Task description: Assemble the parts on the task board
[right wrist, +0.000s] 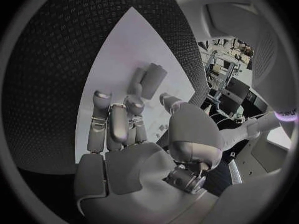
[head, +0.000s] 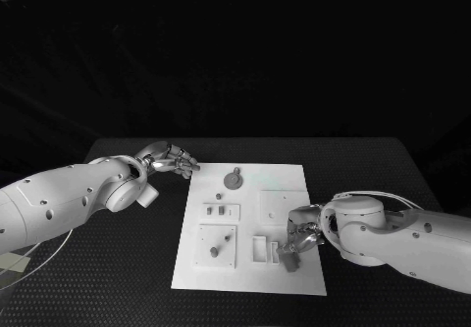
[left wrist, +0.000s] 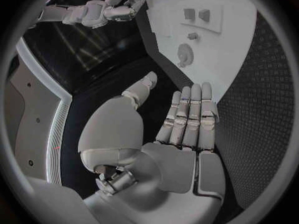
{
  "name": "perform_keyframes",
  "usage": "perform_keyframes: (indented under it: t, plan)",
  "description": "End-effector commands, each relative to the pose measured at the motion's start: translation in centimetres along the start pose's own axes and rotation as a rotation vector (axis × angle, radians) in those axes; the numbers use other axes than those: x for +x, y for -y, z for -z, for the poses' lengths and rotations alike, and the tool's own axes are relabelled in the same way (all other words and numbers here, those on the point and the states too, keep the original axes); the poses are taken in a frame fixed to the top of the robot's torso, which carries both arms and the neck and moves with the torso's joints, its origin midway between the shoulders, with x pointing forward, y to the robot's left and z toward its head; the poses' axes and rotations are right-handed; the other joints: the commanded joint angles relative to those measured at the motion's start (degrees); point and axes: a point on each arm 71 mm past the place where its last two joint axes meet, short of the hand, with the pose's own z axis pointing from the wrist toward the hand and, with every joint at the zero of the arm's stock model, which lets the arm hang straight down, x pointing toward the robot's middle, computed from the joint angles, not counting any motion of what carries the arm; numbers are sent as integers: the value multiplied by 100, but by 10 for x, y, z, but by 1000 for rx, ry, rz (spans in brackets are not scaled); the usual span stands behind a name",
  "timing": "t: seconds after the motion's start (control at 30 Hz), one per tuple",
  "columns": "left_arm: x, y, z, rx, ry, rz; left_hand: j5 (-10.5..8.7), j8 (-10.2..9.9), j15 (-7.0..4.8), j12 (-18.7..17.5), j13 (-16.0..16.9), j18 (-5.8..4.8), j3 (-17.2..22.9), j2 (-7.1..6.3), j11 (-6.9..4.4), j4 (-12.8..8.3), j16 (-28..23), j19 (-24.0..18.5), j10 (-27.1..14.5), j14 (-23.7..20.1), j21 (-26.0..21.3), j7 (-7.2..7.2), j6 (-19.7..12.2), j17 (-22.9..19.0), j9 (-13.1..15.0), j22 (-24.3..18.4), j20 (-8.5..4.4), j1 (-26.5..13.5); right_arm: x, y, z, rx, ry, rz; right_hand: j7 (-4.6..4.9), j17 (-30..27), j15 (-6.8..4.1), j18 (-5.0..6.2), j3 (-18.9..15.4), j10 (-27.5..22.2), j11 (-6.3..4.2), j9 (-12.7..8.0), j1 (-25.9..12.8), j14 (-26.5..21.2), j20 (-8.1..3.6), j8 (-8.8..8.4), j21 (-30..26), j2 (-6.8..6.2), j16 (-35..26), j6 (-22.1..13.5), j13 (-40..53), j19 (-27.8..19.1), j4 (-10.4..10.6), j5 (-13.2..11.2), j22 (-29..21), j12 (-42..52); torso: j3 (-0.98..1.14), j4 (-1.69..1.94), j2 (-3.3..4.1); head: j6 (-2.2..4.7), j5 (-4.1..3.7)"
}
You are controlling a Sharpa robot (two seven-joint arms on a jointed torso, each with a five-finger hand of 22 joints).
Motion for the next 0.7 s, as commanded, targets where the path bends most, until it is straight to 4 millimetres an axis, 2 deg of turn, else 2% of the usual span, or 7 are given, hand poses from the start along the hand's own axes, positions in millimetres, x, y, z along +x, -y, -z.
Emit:
perform_keyframes:
  t: [0.03,0.17,0.3,0.43,0.7]
  plan:
    - [1,1,0,5,-14,9,-22,34,21,6,-9,100,7,8,12,30,-33,-18,8,7,3,-13,-7,8,-10,-8,5,-55,-2,-6,1,-4,49,72,56,-23,11,112,69,-11,39,6,59,-47,-13,-14,-38,-144,-24,-29,-6,24,53,15,65,-33,-3,2,-1,-6,0]
    - [1,1,0,4,-14,9,-22,35,21,6,-10,100,6,6,12,32,-34,-18,7,7,3,-13,-7,9,-10,-8,5,-57,-3,-7,1,0,70,111,84,-83,36,112,100,-38,67,-18,180,-95,6,-83,-57,-275,-52,-72,-3,16,53,17,63,-43,-4,4,-2,-8,0]
    - [0,1,0,3,-14,9,-22,35,21,5,-11,100,5,5,12,33,-36,-18,7,7,3,-14,-8,10,-11,-8,5,-59,-3,-10,2,-7,75,125,101,-135,53,112,86,-64,84,-30,217,-141,20,-118,-73,-319,-78,-99,-1,-2,54,17,62,-52,-1,5,-4,-7,4]
    - [1,1,0,4,-15,9,-21,35,21,5,-11,100,4,4,12,35,-37,-19,7,6,3,-14,-9,12,-11,-8,5,-60,-3,-11,2,-12,81,135,112,-151,65,112,65,-77,95,-36,275,-161,33,-140,-83,-328,-88,-106,3,-14,28,17,64,-53,-2,4,-1,-9,5]
    - [0,1,0,3,-13,9,-21,35,20,4,-13,101,5,4,12,37,-40,-19,6,6,2,-14,-10,15,-12,-9,4,-59,-2,-13,2,-19,74,160,127,-191,83,112,-12,-101,111,-40,547,-204,64,-191,-105,-288,-109,-99,11,-35,-190,17,72,-53,-1,1,-1,-4,3]
